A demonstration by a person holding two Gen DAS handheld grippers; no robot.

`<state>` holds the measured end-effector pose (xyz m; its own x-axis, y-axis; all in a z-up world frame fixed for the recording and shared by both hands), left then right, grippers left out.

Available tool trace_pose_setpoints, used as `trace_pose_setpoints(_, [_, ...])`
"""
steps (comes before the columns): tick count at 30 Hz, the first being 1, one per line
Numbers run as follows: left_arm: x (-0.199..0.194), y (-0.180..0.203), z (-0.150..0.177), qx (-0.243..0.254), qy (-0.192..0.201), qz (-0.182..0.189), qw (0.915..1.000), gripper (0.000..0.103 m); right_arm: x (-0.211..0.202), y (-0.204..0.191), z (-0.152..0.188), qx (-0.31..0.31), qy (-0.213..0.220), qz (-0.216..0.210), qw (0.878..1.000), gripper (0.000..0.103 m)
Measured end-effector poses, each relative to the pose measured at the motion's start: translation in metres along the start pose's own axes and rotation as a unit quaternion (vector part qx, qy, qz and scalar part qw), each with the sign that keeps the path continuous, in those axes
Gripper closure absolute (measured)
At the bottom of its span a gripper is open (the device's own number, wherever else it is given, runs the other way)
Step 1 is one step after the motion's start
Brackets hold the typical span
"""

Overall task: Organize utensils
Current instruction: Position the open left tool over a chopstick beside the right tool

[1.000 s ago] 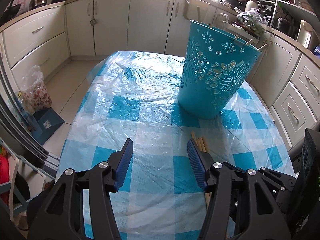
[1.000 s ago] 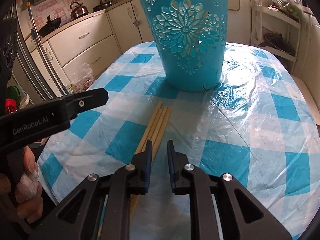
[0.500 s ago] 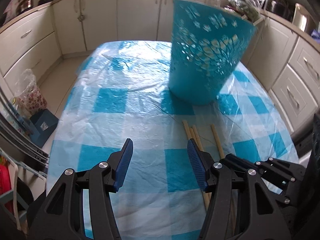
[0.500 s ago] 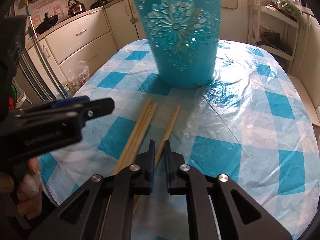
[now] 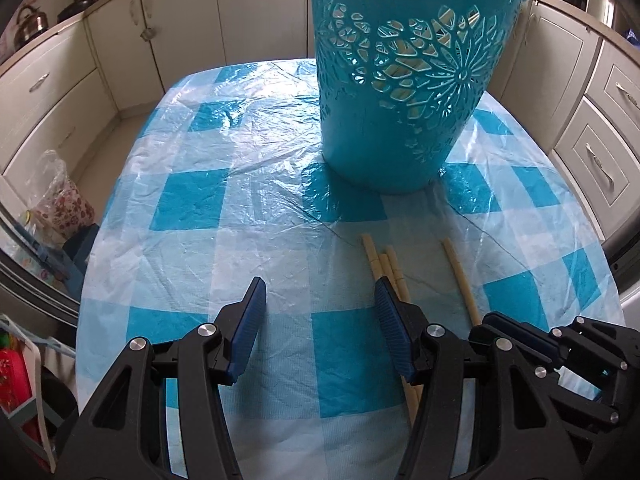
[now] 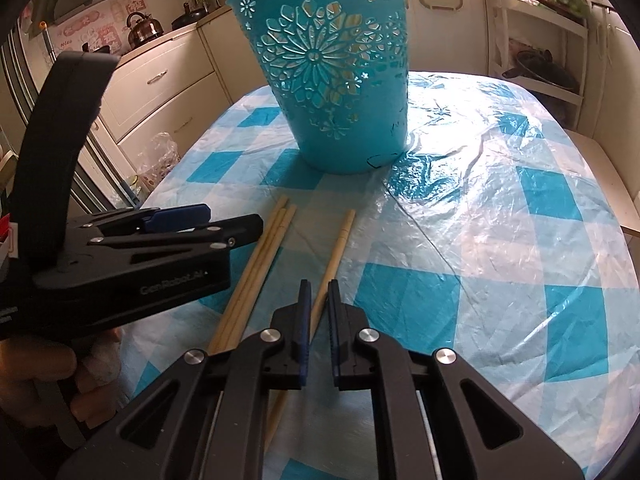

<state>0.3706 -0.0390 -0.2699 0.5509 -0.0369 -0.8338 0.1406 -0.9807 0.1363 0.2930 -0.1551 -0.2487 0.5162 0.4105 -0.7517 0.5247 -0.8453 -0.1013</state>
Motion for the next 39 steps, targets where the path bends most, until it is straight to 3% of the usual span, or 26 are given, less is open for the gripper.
trace_pose_setpoints(6, [-0.003, 0.004, -0.002, 0.0, 0.003, 0.009, 1.0, 0.049, 0.0, 0.0, 0.0, 0.0, 0.0, 0.0, 1.0, 0.094])
trace_pose_setpoints(28, [0.005, 0.005, -0.003, 0.023, -0.002, -0.016, 0.9996, 0.051, 0.001, -0.002, -0.001, -0.006, -0.001, 0.006, 1.0, 0.094])
trace_pose_setpoints(31, [0.004, 0.009, -0.002, 0.031, 0.0, -0.01, 0.9995, 0.058, 0.002, -0.002, -0.002, -0.006, -0.001, 0.006, 1.0, 0.094])
trace_pose_setpoints(35, [0.003, 0.014, -0.001, 0.052, -0.001, 0.006, 0.9986, 0.083, 0.002, -0.002, -0.002, -0.007, -0.002, 0.004, 1.0, 0.094])
trace_pose_setpoints(39, [0.004, 0.017, -0.002, 0.07, -0.013, 0.038, 0.9967, 0.096, 0.002, -0.002, -0.002, -0.007, -0.003, 0.004, 1.0, 0.094])
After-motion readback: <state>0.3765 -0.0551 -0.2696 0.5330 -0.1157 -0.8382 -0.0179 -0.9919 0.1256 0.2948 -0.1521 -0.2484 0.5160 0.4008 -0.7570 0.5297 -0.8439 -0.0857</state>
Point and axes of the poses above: each gripper's, at about its wrist camera, not at the fingertips, and x roughly the way its jaws point, y to its right, z to its underside, the point moved 7 cm from there along x, roughly the way its jaws point, and after that the axes turned 12 degrees about -x, right-handed, at the moved point
